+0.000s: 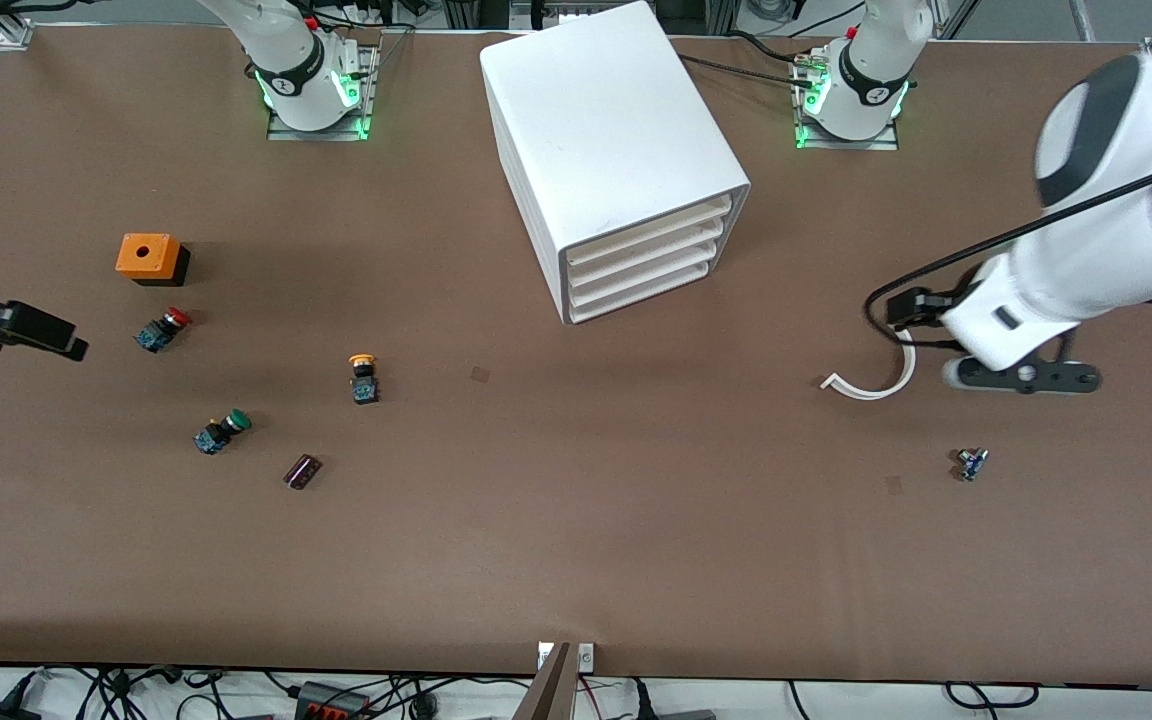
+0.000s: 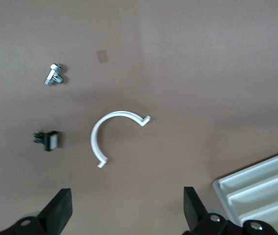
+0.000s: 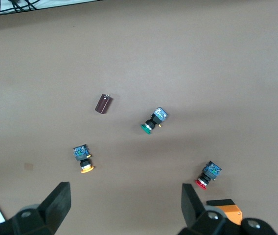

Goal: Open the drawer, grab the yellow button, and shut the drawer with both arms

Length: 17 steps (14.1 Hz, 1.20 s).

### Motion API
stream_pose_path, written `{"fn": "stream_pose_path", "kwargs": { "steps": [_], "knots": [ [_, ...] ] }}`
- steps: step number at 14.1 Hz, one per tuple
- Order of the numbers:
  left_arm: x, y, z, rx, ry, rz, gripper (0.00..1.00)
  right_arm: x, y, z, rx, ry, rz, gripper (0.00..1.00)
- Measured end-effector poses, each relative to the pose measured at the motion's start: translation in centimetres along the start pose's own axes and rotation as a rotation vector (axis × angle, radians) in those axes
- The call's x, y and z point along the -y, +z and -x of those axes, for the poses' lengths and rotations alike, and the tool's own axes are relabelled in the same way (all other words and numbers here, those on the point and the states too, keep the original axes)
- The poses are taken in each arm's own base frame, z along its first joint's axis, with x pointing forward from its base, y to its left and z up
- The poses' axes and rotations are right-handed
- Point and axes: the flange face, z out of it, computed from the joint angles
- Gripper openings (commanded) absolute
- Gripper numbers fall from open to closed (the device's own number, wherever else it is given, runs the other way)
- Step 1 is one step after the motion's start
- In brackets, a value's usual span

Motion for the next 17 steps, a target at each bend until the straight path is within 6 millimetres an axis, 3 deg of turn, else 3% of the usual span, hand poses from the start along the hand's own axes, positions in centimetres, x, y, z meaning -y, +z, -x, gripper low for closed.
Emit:
{"fn": "stream_pose_path", "kwargs": {
  "steps": [4,6,9,11,17],
  "knots": [
    [6.9,-2.3,2.7,-0.059,0.075,-0.004,1.0,-0.7,-0.6,0.8,0.012,-0.039,0.035,1.0],
    [8.8,-2.4,4.7,-0.148,0.053,0.003,1.0,-0.4,-0.1,1.3,0.027,-0.049,0.049,1.0],
    [7.2,-2.0,7.6,-0.203,0.074,-0.013,1.0,-0.5,0.7,2.5,0.051,-0.05,0.049,1.0],
    [5.8,-1.9,8.5,-0.198,0.096,-0.014,1.0,-0.6,1.2,3.7,0.05,-0.05,0.047,1.0],
    [7.0,-1.4,8.7,-0.173,0.075,-0.008,1.0,-0.9,2.0,6.7,0.049,-0.113,0.046,1.0]
  ]
}}
